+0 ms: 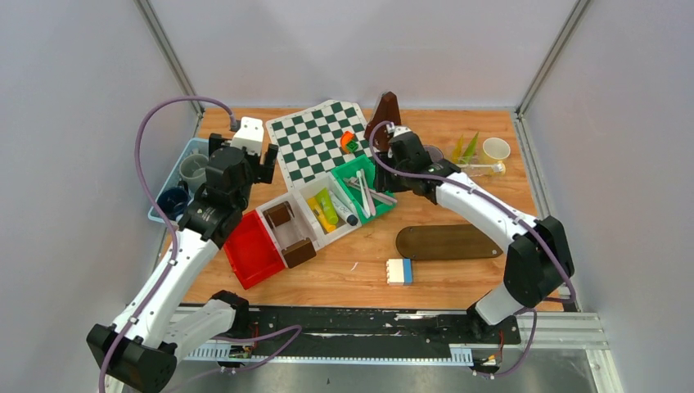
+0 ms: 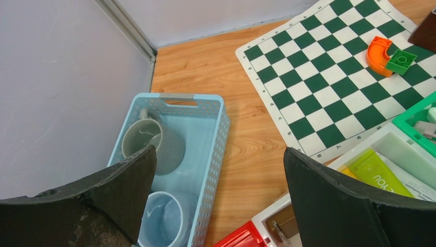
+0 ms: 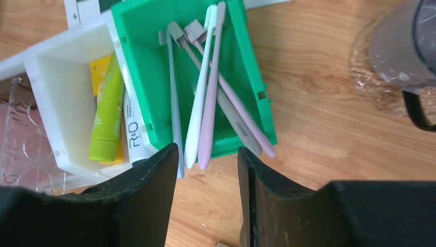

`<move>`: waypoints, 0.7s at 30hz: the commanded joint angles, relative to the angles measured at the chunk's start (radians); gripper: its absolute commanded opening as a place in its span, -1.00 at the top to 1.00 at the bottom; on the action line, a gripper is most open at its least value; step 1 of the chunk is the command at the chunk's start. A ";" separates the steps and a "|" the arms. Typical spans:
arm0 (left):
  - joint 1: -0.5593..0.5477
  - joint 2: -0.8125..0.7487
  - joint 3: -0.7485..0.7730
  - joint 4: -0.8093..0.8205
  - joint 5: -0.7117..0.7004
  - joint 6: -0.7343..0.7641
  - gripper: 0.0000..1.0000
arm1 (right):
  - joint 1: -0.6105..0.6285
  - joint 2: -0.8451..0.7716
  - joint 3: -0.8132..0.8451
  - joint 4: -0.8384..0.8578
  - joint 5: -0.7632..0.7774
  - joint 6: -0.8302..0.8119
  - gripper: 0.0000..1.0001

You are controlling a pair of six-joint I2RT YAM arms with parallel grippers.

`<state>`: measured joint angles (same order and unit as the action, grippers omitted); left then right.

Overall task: Prepare toiletry sets of a toothbrush and toothpaste on the tray
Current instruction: Place the toothbrush in the toothpaste holder, then pick up the toothbrush from the storage box.

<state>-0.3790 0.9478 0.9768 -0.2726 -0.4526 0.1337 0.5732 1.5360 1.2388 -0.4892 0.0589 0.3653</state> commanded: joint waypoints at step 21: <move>0.007 0.009 0.022 0.007 0.013 -0.022 -1.00 | 0.087 0.309 0.142 -0.060 0.009 -0.001 0.49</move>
<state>-0.3790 0.9588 0.9768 -0.2729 -0.4454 0.1284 0.6472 1.8202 1.3346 -0.5484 0.0513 0.3649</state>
